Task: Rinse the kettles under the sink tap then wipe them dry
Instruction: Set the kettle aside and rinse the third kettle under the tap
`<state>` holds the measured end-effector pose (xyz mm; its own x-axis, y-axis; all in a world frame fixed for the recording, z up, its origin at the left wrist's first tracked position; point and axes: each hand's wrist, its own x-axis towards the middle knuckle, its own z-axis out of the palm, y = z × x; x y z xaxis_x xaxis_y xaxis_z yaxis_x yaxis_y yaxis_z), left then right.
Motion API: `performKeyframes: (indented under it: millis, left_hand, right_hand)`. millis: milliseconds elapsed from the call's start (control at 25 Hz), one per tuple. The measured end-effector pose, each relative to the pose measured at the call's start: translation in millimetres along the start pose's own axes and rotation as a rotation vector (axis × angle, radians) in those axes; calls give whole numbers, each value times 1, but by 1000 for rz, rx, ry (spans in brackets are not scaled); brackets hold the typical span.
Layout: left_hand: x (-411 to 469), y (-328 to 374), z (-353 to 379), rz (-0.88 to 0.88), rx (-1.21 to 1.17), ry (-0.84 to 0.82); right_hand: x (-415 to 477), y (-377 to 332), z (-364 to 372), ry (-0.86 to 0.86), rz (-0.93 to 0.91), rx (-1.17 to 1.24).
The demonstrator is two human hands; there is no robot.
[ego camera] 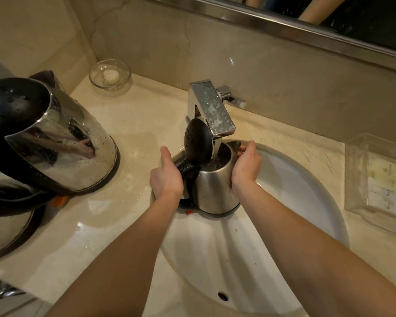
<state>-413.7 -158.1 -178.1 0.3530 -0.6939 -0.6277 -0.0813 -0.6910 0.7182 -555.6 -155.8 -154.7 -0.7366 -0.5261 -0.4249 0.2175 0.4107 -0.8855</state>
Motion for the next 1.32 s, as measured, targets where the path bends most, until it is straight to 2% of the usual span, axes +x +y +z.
performKeyframes:
  millis: [1320]
  left_hand:
    - [0,0,-1,-8,4,-1]
  right_hand:
    - [1,1,2,12,-24,-17]
